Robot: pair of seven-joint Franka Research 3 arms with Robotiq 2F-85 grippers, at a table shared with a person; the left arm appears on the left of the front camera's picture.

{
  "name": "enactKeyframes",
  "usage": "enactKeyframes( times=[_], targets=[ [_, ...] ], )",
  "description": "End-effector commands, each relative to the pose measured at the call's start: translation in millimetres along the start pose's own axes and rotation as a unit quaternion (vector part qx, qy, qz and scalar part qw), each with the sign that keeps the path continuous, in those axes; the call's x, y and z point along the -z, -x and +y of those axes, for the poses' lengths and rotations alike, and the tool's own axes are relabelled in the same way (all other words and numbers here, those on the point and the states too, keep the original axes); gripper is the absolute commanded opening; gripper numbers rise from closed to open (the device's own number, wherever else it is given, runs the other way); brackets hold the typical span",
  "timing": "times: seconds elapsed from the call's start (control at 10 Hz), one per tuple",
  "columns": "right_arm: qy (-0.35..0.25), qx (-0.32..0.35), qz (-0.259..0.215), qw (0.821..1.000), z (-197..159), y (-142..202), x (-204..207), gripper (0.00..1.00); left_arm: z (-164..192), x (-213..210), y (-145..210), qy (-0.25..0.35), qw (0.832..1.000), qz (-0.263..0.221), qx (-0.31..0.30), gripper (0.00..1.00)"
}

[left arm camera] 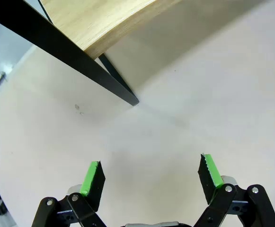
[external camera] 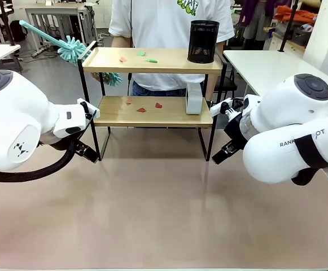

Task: Clean the shelf.
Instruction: Pick up the Duster from the human.

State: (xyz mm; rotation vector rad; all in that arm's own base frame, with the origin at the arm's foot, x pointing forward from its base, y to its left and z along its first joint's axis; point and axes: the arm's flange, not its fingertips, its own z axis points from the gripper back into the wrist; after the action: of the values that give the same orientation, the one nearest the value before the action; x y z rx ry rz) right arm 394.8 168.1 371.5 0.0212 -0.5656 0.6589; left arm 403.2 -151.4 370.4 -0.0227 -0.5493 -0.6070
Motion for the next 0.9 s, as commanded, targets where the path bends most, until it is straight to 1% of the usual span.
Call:
enactKeyframes(
  times=[0.0,0.2,0.3,0.4,0.5,0.6,0.7,0.8],
  targets=[
    [0.0,0.0,0.0,1.0,0,0,0,1.0,0,0,0,0.0,1.0,0.0,0.0,1.0],
    [0.0,0.0,0.0,1.0,0,0,0,1.0,0,0,0,0.0,1.0,0.0,0.0,1.0],
    [-0.073,-0.029,0.09,0.993,-3,-2,-6,1.0,2,-16,-1,0.092,0.995,0.039,0.023,1.0],
    [-0.125,-0.022,0.113,0.985,-6,5,-33,1.0,4,-53,7,0.184,0.98,0.056,0.053,1.0],
    [-0.137,0.043,0.158,0.977,-14,14,-72,1.0,11,-97,22,0.254,0.961,0.085,0.063,1.0],
    [-0.198,0.119,0.151,0.961,-30,31,-123,1.0,23,-142,44,0.293,0.95,0.069,0.079,1.0],
    [-0.28,0.16,0.091,0.942,-55,55,-170,1.0,48,-179,64,0.316,0.947,0.02,0.044,1.0],
    [-0.32,0.226,0.025,0.92,-83,89,-211,1.0,81,-213,92,0.351,0.935,-0.037,0.019,1.0]
  ],
)
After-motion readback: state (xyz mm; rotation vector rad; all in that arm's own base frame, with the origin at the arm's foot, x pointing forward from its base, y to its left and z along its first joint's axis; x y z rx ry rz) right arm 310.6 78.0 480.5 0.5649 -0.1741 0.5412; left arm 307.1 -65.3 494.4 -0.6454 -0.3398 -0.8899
